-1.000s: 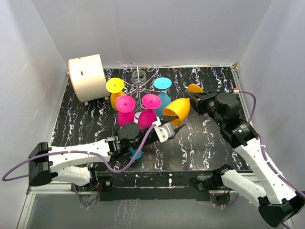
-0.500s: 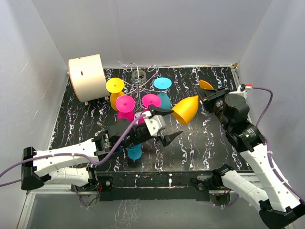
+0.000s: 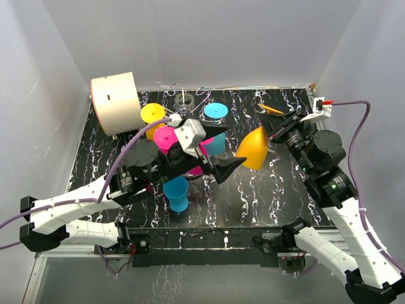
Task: Place the wine glass upside down on the wine glass rack
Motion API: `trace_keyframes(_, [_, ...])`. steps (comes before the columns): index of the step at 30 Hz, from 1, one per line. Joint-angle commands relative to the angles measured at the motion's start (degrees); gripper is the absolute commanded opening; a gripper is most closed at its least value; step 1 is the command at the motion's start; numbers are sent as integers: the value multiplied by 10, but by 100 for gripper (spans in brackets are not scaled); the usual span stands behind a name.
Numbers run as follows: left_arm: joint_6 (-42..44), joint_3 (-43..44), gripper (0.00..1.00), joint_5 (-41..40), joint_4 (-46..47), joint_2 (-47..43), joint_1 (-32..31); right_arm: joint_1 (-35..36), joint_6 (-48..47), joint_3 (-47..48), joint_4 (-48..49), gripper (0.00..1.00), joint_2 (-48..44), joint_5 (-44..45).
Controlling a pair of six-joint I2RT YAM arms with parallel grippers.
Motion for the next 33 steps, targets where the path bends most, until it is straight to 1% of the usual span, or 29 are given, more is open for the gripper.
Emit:
trace_keyframes(1, [-82,99,98,-19,-81,33,4,2,-120,-7,112,0,-11,-98])
trace_keyframes(3, [-116,127,96,-21,-98,47,8,2,-139,-15,135,0,-11,-113])
trace_keyframes(6, [-165,139,95,-15,-94,55,16,2,-173,-19,162,0,-11,-136])
trace_keyframes(10, [-251,168,92,-4,-102,78,39,2,-206,-35,207,0,-17,-140])
trace_keyframes(11, [-278,171,92,14,-102,84,57,2,-214,-42,223,0,-21,-140])
trace_keyframes(13, [-363,178,90,64,-100,98,103,2,-227,-59,254,0,-30,-140])
trace_keyframes(15, [-447,172,86,139,-71,112,152,2,-238,-77,283,0,-40,-140])
trace_keyframes(16, [-471,170,85,160,-58,118,167,2,-248,-85,297,0,-46,-147])
trace_keyframes(20, [-503,176,82,174,-40,137,178,2,-284,-127,362,0,-71,-176])
trace_keyframes(25, [-528,199,79,197,-29,164,182,2,-312,-134,375,0,-73,-196])
trace_keyframes(27, [-562,214,78,206,-33,176,187,2,-314,-139,394,0,-73,-212])
trace_keyframes(30, [-625,235,72,236,-14,197,204,2,-311,-151,427,0,-74,-221])
trace_keyframes(33, [-654,248,66,253,0,210,212,2,-312,-155,441,0,-74,-215])
